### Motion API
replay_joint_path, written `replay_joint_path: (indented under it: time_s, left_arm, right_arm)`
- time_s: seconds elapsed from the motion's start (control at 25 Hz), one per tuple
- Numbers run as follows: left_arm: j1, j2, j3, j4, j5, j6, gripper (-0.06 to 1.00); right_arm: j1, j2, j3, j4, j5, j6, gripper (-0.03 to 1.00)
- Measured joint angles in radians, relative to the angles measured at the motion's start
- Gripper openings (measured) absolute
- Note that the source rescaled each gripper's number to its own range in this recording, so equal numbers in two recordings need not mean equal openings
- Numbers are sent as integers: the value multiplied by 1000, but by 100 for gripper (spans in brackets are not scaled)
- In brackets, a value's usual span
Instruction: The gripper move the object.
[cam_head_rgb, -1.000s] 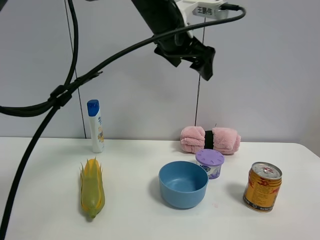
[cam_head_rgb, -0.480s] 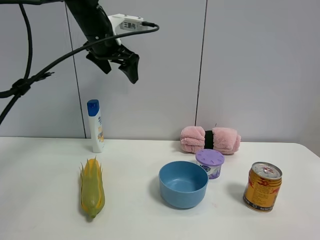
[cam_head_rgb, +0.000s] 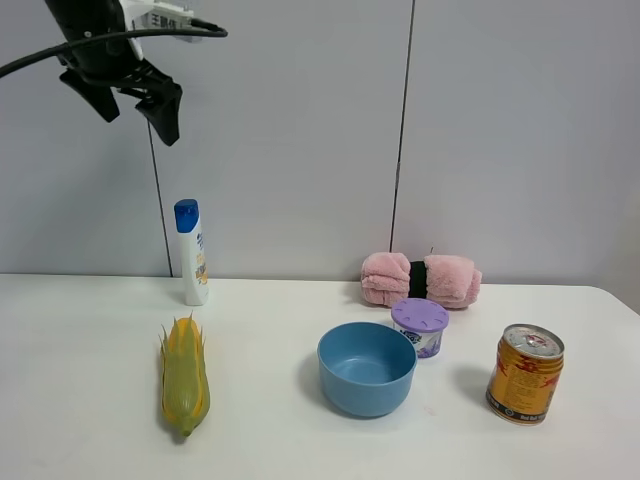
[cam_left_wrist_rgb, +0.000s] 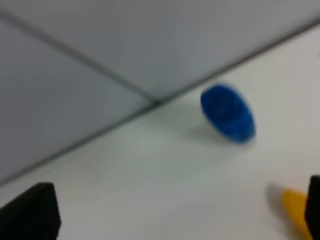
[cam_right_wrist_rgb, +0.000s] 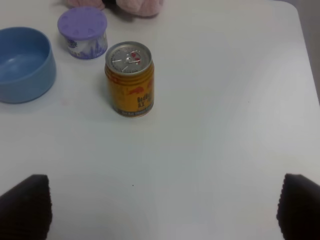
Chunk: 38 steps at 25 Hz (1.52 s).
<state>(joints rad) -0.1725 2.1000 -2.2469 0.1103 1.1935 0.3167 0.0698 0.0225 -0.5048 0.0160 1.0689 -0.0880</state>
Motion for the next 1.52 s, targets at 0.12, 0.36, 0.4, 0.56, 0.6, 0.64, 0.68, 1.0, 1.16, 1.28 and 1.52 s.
replay_joint_path:
  time_s: [0.12,0.36,0.4,0.56,0.6,0.64,0.68,1.0,1.16,1.28,1.52]
  left_arm:
    - [29,-45,123,6,14,-11,100]
    - [73,-199,406,18,15,-69,100]
    - [84,-236,454,17,15,-73,100]
    - [137,-393,655,15,13,-109,100]
    - [151,-434,713,13,13,-125,100]
    - [169,-488,763,10,13,-137,100]
    - [189,-548,826,-1,10,-153,100]
    - [354,-1109,1310,-90,-153,-200,100]
    - [405,-1399,1460,-93,-188,-200,100]
    - [409,-1598,1525,-102,-201,-200,100]
    - [406,-1876,1619,-110,-219,-204,100]
  right_arm:
    - [0,0,0,0,0,0,100]
    - [0,0,0,0,0,0,100]
    - [0,0,0,0,0,0,100]
    - [0,0,0,0,0,0,100]
    - [0,0,0,0,0,0,100]
    - [0,0,0,0,0,0,100]
    - [0,0,0,0,0,0,100]
    - [0,0,0,0,0,0,100]
    - [0,0,0,0,0,0,100]
    - [0,0,0,0,0,0,100]
    - [0,0,0,0,0,0,100]
